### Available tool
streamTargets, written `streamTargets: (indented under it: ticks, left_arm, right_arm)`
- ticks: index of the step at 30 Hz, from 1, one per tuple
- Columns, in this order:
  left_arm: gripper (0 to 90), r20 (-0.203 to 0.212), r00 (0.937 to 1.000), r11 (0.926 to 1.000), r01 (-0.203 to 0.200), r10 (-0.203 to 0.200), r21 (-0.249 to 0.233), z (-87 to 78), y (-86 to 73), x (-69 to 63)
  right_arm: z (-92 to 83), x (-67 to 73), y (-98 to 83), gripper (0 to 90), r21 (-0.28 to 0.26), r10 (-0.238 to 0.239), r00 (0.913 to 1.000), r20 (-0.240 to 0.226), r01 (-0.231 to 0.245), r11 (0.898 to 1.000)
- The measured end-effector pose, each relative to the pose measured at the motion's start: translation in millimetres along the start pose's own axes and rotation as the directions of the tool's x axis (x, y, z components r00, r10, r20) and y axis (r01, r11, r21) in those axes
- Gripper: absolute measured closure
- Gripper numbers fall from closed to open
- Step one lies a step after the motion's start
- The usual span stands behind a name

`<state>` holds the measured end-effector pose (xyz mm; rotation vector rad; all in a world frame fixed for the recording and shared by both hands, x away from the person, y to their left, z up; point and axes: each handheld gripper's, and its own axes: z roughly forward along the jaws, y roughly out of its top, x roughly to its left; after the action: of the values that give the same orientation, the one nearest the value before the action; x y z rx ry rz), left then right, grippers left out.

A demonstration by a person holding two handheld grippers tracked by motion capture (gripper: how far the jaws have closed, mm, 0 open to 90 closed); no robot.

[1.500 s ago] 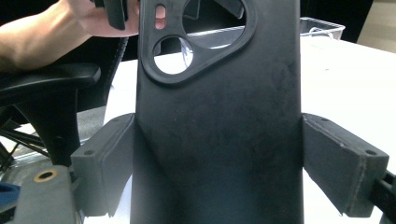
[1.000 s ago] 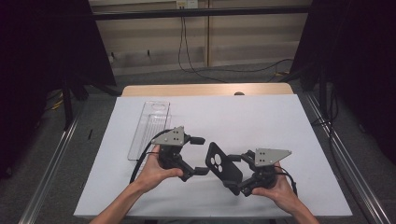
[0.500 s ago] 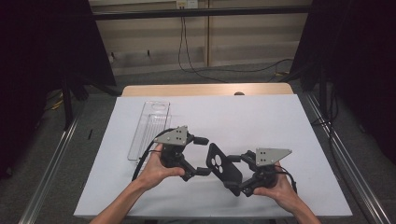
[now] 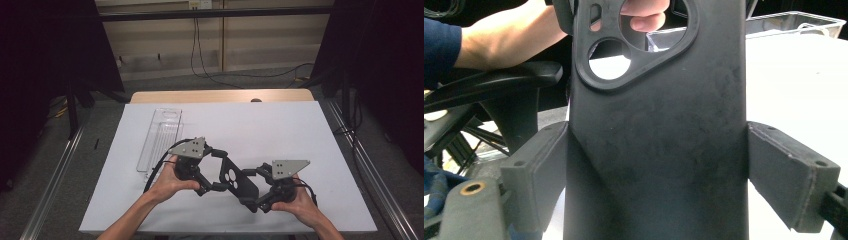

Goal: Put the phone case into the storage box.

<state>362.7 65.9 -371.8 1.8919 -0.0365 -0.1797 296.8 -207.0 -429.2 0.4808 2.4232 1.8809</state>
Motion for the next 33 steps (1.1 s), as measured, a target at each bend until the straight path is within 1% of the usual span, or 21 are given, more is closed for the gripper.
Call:
streamTargets:
  ticks: [4, 6, 8, 10, 16, 19, 21, 23, 25, 27, 29, 31, 33]
  left_arm:
    - [4.5, 0.023, 0.9997, 1.0000, -0.008, 0.008, 0.000, 1.8, -1.1, 0.8]
    - [5.8, 0.038, 0.9993, 1.0000, 0.000, 0.000, 0.000, 3.5, -1.9, 0.6]
    - [8.2, 0.050, 0.9986, 0.9999, -0.016, 0.016, -0.002, 4.9, -2.3, 0.5]
    - [10.1, 0.057, 0.9982, 0.9998, -0.017, 0.017, -0.009, 6.2, -2.3, -0.6]
    - [10.7, 0.070, 0.9973, 0.9996, -0.020, 0.022, -0.018, 5.3, -2.0, -0.5]
    - [10.9, 0.080, 0.9966, 0.9996, -0.014, 0.016, -0.024, 4.8, -2.3, 0.2]
    - [11.4, 0.086, 0.9962, 0.9994, 0.008, -0.005, -0.034, 4.2, -2.5, 1.0]
    - [11.6, 0.087, 0.9962, 0.9992, 0.015, -0.012, -0.036, 4.4, -2.4, 0.9]
    - [11.8, 0.086, 0.9963, 0.9994, 0.012, -0.010, -0.032, 4.8, -2.2, 0.6]
    - [12.2, 0.085, 0.9962, 0.9992, 0.019, -0.016, -0.035, 4.7, -2.0, 0.4]
    - [12.5, 0.080, 0.9967, 0.9993, 0.019, -0.016, -0.034, 4.7, -1.7, 0.3]
    - [12.8, 0.076, 0.9969, 0.9991, 0.025, -0.022, -0.035, 4.7, -1.7, 0.1]
    - [13.1, 0.071, 0.9973, 0.9992, 0.021, -0.018, -0.033, 4.8, -1.6, 0.0]
  right_arm:
    - [0.6, -0.1, -0.6, 14.3, 0.000, 0.001, 0.9999, -0.013, -0.001, 1.000]
    - [0.7, 0.1, -0.7, 14.3, 0.003, 0.000, 0.9999, -0.015, 0.001, 1.000]
    - [0.5, 0.6, -0.7, 14.3, 0.001, -0.001, 0.9998, -0.018, 0.001, 1.000]
    - [0.1, 0.9, -0.6, 14.3, 0.001, 0.000, 0.9998, -0.020, 0.000, 1.000]
    - [-0.7, 1.1, -0.8, 14.3, -0.007, 0.006, 0.9995, -0.032, -0.006, 1.000]
    - [-0.4, 0.8, -0.9, 14.3, -0.003, 0.003, 0.9993, -0.037, -0.003, 1.000]
    - [-0.6, 0.7, -0.7, 14.4, -0.005, 0.001, 0.9993, -0.038, -0.001, 1.000]
    - [-0.6, 0.7, -0.5, 14.4, -0.003, -0.003, 0.9995, -0.032, 0.003, 1.000]
    - [-0.7, 0.5, -0.9, 14.4, -0.001, -0.005, 0.9993, -0.037, 0.005, 1.000]
    - [-0.4, 0.6, -1.1, 14.4, -0.003, -0.002, 0.9992, -0.040, 0.002, 1.000]
    - [-0.5, 0.4, -0.8, 14.4, -0.004, -0.001, 0.9993, -0.036, 0.001, 1.000]
    - [-0.6, 0.3, -0.6, 14.4, -0.002, -0.011, 0.9995, -0.029, 0.011, 1.000]
    - [-0.7, 0.4, -0.6, 14.3, 0.000, -0.015, 0.9996, -0.024, 0.015, 1.000]
